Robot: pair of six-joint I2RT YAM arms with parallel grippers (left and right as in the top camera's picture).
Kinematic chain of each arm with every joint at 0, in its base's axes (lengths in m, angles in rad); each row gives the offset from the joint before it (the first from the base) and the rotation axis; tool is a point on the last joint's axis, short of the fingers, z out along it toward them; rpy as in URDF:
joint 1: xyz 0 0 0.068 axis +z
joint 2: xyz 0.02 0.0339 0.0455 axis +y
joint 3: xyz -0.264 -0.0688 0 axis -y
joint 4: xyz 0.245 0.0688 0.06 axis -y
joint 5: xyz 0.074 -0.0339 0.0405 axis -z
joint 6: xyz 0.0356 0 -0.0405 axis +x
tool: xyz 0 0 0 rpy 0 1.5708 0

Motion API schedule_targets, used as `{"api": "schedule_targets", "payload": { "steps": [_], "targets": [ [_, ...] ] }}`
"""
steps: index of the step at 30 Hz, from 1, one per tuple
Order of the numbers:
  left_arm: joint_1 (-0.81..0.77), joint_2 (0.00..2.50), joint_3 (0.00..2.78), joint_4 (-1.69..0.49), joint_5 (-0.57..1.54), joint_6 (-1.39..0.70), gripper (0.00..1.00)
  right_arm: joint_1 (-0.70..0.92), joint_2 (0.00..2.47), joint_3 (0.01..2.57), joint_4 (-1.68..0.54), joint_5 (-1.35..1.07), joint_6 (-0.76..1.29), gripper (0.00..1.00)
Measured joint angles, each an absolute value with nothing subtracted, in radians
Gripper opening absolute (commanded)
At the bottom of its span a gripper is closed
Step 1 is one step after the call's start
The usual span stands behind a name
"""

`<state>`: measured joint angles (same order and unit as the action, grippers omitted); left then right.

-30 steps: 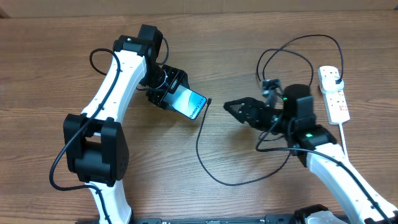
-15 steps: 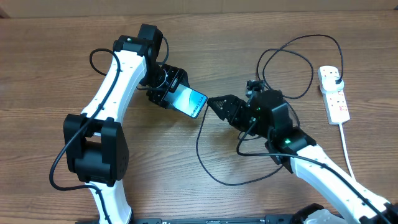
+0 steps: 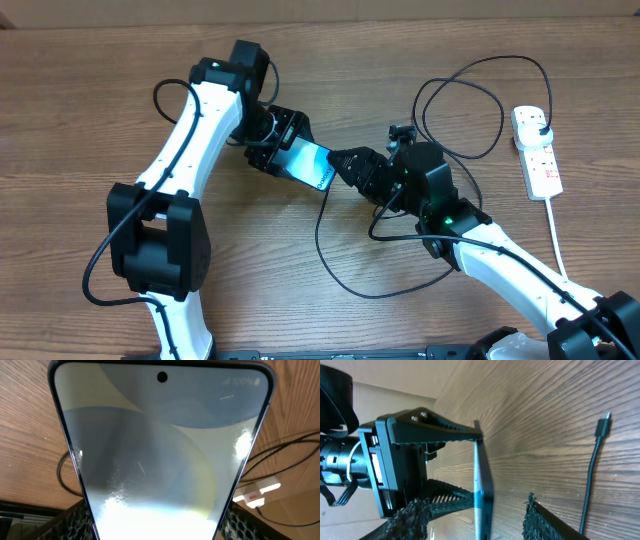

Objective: Plug charger to phone and switch on socket

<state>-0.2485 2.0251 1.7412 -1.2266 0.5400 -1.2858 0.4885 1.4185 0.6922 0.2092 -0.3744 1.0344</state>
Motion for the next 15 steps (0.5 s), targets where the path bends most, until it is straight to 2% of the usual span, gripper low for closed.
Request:
{"api": "schedule_targets", "payload": {
  "steps": [3,15],
  "targets": [
    [-0.269,2.025,1.741,-1.226,0.543,-1.290,0.45,0.511,1.419,0.692,0.208,-0.363,1.040,0.59],
    [-0.294,2.025,1.741,-1.224,0.549,-1.310,0.44,0.563,1.423,0.692,0.196,-0.285,1.039,0.37]
  ]
}}
